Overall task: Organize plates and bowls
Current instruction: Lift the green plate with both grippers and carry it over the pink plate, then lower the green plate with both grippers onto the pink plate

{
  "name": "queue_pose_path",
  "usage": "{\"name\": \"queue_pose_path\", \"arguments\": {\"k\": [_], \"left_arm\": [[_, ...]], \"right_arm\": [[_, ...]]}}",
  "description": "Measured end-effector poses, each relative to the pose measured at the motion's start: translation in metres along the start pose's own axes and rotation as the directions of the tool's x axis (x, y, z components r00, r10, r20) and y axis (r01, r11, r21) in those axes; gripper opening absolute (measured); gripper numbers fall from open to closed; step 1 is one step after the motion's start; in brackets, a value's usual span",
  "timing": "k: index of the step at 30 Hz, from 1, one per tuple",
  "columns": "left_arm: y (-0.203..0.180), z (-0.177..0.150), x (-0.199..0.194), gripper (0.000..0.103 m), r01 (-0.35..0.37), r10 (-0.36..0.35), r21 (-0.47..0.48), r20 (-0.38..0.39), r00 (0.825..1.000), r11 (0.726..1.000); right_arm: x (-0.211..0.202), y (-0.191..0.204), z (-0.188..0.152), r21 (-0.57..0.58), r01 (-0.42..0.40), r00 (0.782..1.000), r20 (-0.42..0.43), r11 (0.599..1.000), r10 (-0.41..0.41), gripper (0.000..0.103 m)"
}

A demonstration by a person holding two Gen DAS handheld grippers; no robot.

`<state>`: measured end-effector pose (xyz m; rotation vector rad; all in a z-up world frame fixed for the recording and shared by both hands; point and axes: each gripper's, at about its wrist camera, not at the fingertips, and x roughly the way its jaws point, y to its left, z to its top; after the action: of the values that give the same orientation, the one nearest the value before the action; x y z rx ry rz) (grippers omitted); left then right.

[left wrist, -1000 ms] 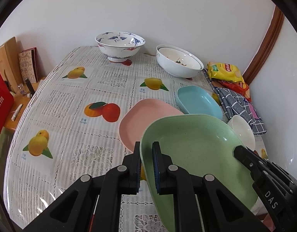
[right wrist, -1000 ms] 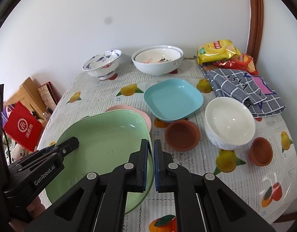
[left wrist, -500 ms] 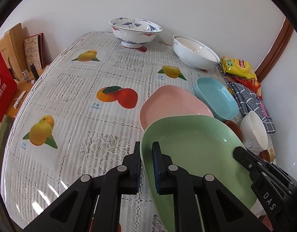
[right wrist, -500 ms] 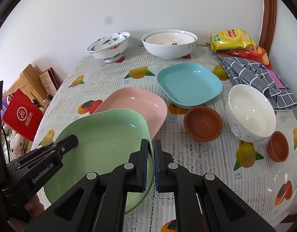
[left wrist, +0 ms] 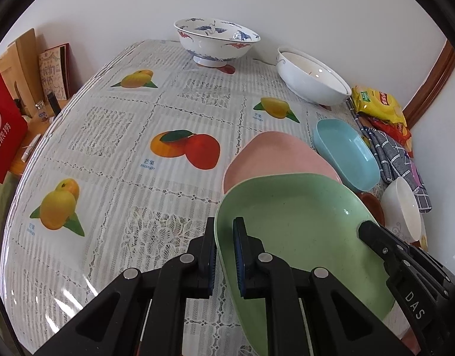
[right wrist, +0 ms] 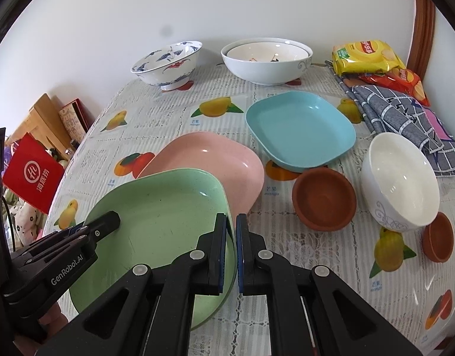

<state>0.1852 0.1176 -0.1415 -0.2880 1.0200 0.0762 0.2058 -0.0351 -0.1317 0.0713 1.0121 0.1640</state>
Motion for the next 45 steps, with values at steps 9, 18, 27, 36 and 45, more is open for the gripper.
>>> {"name": "queue_pose_path", "arguments": {"k": [9,18,27,36,45], "left_arm": [[-0.008,0.016,0.012,0.011,-0.016,0.016,0.0,-0.004,1.0,1.0],[-0.012,0.025,0.025,0.011,-0.023,0.023,-0.002,-0.019,1.0,1.0],[-0.008,0.028,0.033,0.011,-0.018,0.018,-0.011,-0.026,1.0,1.0],[-0.005,0.033,0.038,0.011,-0.005,0.005,-0.01,-0.026,1.0,1.0],[-0.003,0.038,0.043,0.013,0.007,-0.007,-0.002,-0.021,1.0,1.0]], "right_arm": [[0.012,-0.006,0.019,-0.008,-0.01,1.0,-0.002,1.0,0.01,0.007],[0.027,-0.011,0.029,-0.016,-0.015,1.0,-0.015,1.0,0.015,0.007],[0.037,-0.009,0.036,-0.044,-0.005,1.0,-0.029,0.999,0.004,0.007],[0.046,-0.003,0.042,-0.065,0.028,0.999,-0.031,0.997,-0.03,0.009],[0.06,-0.001,0.048,-0.081,0.049,0.998,-0.038,0.995,-0.052,0.011]]}}
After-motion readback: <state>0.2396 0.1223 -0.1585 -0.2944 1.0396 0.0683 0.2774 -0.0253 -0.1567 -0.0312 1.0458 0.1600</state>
